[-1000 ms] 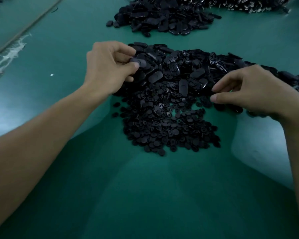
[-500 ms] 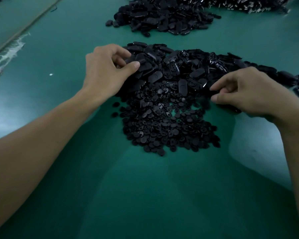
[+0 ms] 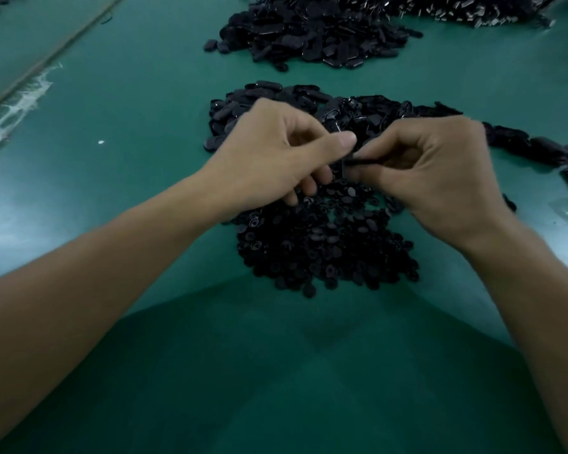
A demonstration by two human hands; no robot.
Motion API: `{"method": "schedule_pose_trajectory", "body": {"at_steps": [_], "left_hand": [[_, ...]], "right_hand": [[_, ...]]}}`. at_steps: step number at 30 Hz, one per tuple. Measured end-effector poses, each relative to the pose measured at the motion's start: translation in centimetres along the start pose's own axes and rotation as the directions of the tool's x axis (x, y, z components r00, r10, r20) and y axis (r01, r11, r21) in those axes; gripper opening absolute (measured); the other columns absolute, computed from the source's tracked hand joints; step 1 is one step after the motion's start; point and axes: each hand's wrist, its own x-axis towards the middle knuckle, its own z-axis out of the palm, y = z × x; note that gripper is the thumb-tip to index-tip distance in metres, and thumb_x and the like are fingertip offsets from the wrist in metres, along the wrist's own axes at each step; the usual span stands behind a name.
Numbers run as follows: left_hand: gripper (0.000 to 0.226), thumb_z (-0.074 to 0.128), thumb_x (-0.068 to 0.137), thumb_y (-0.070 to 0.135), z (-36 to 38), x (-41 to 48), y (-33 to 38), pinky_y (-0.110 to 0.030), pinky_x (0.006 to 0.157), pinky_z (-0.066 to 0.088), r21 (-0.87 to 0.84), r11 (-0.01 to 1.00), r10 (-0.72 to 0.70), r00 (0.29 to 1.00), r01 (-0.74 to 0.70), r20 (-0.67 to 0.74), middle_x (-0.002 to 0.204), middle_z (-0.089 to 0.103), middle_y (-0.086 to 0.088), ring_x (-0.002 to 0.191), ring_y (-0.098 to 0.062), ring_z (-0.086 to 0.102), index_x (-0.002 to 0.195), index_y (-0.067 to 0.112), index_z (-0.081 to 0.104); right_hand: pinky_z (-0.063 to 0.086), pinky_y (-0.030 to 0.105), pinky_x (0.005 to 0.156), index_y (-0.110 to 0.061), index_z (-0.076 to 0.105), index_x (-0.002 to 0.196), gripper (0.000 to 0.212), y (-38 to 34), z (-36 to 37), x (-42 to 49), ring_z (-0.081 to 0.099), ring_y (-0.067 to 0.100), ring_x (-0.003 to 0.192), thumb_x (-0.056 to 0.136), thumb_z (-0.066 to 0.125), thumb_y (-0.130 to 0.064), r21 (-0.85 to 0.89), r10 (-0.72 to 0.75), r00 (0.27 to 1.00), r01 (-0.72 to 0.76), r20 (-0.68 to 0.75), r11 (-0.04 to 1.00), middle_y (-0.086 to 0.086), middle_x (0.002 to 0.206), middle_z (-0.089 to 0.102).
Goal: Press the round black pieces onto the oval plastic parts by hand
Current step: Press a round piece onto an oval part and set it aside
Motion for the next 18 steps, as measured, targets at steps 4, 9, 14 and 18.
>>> {"method": "schedule_pose_trajectory", "body": {"at_steps": [4, 9, 14, 18], "left_hand": [[0.015, 0.077, 0.088, 0.030, 0.6, -0.1, -0.2, -0.021, 0.052, 0.055, -0.135, 0.987, -0.079, 0.996, 0.084, 0.041, 0.071, 0.075, -0.004, 0.058, -0.011, 0.069, 0.085, 0.015, 0.075], [0.007, 0.081, 0.081, 0.012, 0.4, 0.2, -0.8, -0.018, 0.056, 0.054, -0.302, 0.942, -0.149, 0.989, 0.145, 0.010, 0.067, 0.073, -0.002, 0.059, -0.009, 0.066, 0.082, 0.013, 0.074], [0.014, 0.078, 0.084, 0.007, 0.4, 0.3, -1.4, -0.019, 0.063, 0.054, -0.265, 0.960, -0.094, 0.995, 0.086, -0.020, 0.073, 0.073, 0.005, 0.068, -0.006, 0.065, 0.088, 0.020, 0.075], [0.019, 0.074, 0.088, 0.003, 0.5, 0.3, -1.5, -0.024, 0.069, 0.058, -0.245, 0.970, -0.012, 0.999, 0.003, -0.036, 0.080, 0.072, 0.005, 0.074, -0.008, 0.067, 0.094, 0.021, 0.074]], "right_hand": [[0.057, 0.031, 0.065, -0.013, 0.078, 0.089, 0.011, -0.3, 1.1, -0.3, 0.069, 0.012, 0.071, 0.079, 0.082, -0.010, -0.071, -0.053, 0.998, 0.050, -0.042, 0.996, -0.001, 0.085, 0.074], [0.060, 0.028, 0.073, -0.024, 0.074, 0.103, 0.030, -0.3, 1.3, -0.2, 0.072, 0.010, 0.077, 0.078, 0.082, -0.008, 0.051, 0.012, 1.000, -0.012, -0.006, 0.999, -0.011, 0.089, 0.074], [0.057, 0.021, 0.073, -0.020, 0.074, 0.093, 0.025, 0.3, 0.6, 0.3, 0.074, 0.010, 0.078, 0.077, 0.083, -0.003, 0.344, 0.165, 0.986, -0.158, 0.008, 0.926, -0.004, 0.083, 0.076], [0.056, 0.019, 0.067, -0.015, 0.073, 0.087, 0.019, 0.4, 0.6, 0.3, 0.072, 0.012, 0.070, 0.080, 0.079, 0.002, 0.450, 0.232, 0.972, -0.218, 0.023, 0.866, 0.000, 0.075, 0.076]]}}
